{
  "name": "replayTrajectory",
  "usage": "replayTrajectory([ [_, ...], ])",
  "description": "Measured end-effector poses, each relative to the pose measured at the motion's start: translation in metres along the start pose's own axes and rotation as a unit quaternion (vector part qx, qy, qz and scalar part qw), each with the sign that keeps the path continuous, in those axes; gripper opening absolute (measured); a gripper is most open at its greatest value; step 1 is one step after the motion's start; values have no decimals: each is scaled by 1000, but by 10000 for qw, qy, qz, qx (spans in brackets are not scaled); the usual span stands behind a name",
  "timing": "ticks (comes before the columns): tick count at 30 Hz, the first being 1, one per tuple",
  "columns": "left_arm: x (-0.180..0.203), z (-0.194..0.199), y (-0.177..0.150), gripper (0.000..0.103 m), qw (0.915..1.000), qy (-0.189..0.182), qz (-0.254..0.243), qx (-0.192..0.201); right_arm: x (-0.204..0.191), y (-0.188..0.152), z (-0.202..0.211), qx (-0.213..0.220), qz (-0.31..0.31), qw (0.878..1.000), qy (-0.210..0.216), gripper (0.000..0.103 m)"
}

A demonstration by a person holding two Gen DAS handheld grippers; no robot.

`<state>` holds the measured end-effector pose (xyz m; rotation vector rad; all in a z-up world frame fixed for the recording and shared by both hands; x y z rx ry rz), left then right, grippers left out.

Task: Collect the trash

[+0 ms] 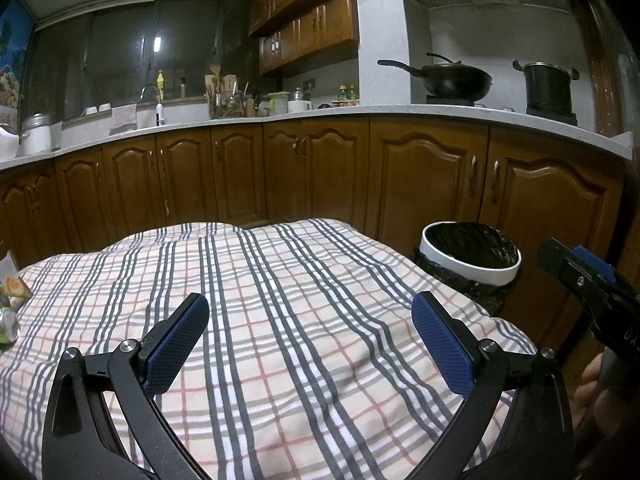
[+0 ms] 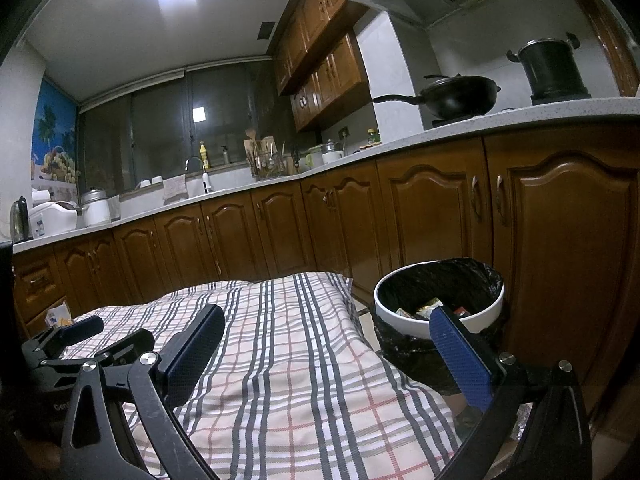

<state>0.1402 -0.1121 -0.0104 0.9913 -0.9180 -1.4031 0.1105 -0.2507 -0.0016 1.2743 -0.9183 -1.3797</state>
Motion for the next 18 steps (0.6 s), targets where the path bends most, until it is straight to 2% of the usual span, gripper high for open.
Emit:
replayTrajectory([
  [18, -2, -8, -2, 103, 9999, -144, -5, -74, -9, -2, -1, -40, -33, 10000, -18, 103],
])
Point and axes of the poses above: each gripper's, at about its wrist camera, not at the fingertips, and z roughly against the way its jaws point, x to its right, y to its top, the point moved 10 cm from there along -z, roughly the way its jaws point, and after that the axes turned 8 degrees about y, right-handed, at the moved point
